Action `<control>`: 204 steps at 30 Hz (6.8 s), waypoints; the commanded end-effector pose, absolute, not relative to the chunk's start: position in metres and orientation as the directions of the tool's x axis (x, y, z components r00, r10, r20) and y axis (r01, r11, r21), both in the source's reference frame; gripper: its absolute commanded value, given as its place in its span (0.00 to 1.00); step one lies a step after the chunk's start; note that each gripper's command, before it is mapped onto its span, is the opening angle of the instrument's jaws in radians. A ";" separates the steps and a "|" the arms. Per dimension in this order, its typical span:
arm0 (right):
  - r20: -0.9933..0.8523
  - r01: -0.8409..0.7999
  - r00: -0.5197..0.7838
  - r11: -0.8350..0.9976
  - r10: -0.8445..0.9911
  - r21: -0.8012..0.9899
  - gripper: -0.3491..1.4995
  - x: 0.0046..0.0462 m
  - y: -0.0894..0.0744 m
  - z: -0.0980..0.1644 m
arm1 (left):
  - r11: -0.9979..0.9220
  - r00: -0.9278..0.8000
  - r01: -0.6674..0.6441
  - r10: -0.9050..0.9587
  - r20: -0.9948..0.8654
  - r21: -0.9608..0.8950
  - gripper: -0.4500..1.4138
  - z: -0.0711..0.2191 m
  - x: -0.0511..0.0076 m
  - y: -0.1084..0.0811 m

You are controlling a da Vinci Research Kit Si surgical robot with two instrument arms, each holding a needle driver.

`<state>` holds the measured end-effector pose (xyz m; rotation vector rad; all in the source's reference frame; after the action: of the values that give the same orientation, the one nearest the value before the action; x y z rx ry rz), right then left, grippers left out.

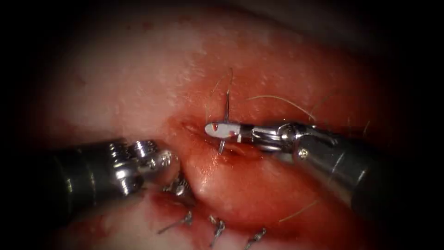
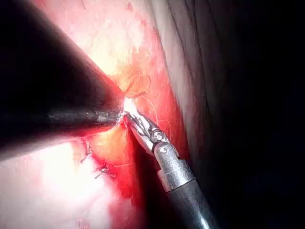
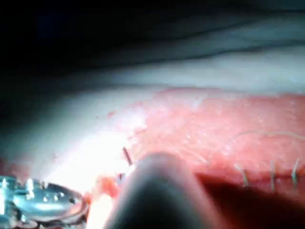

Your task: Wound Closure

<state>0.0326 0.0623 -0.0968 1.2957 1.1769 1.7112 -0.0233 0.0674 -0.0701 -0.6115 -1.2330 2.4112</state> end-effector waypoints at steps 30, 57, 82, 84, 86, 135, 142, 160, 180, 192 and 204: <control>-0.167 -0.200 -0.327 0.104 0.930 0.974 0.89 0.0318 0.067 -0.096 | -0.622 -0.813 -0.054 0.481 -0.327 -0.781 0.30 -0.072 -0.0212 0.069; -0.357 -0.295 -0.282 0.273 0.891 0.916 0.86 0.0254 0.068 -0.097 | -0.898 -0.602 0.207 0.196 -0.774 -0.388 0.54 -0.073 -0.0216 0.072; -0.381 -0.330 -0.291 0.282 0.877 0.901 0.85 0.0230 0.068 -0.097 | -0.886 -0.431 0.304 0.198 -0.880 -0.349 0.51 -0.069 -0.0222 0.069; -0.383 -0.331 -0.291 0.283 0.877 0.900 0.85 0.0231 0.068 -0.097 | -0.889 -0.408 0.308 0.199 -0.891 -0.339 0.51 -0.069 -0.0222 0.069; -0.384 -0.332 -0.292 0.284 0.876 0.900 0.85 0.0232 0.068 -0.097 | -0.887 -0.385 0.319 0.200 -0.901 -0.333 0.51 -0.069 -0.0222 0.069; -0.568 -0.190 0.055 0.567 0.821 0.801 0.52 0.0274 0.061 -0.100 | -0.730 -0.332 0.174 0.588 -0.738 -0.660 0.05 -0.067 -0.0220 0.069; -0.608 -0.188 0.161 0.629 0.777 0.754 0.45 0.0287 0.060 -0.098 | -0.707 -0.287 0.166 0.632 -0.720 -0.687 0.05 -0.068 -0.0216 0.070; -0.623 -0.282 0.218 0.660 0.751 0.696 0.51 0.0305 0.060 -0.096 | -0.519 -0.281 0.121 0.800 -0.531 -0.846 0.05 -0.076 -0.0220 0.071; -0.624 -0.287 0.216 0.660 0.751 0.694 0.50 0.0305 0.060 -0.096 | 0.078 -0.278 0.019 0.958 0.070 -0.997 0.05 -0.078 -0.0220 0.074; -0.624 -0.287 0.216 0.660 0.751 0.694 0.50 0.0305 0.060 -0.096 | -0.054 -0.225 0.094 0.971 -0.074 -0.994 0.05 -0.085 -0.0217 0.076; -0.625 -0.289 0.215 0.660 0.751 0.693 0.53 0.0304 0.060 -0.096 | -0.886 -0.219 0.106 0.421 -0.880 -0.450 0.05 -0.085 -0.0218 0.079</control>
<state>0.0297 0.0589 -0.0962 0.4868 1.1343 0.7638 -0.0212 0.0786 -0.0853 -1.8184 -0.5914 2.2358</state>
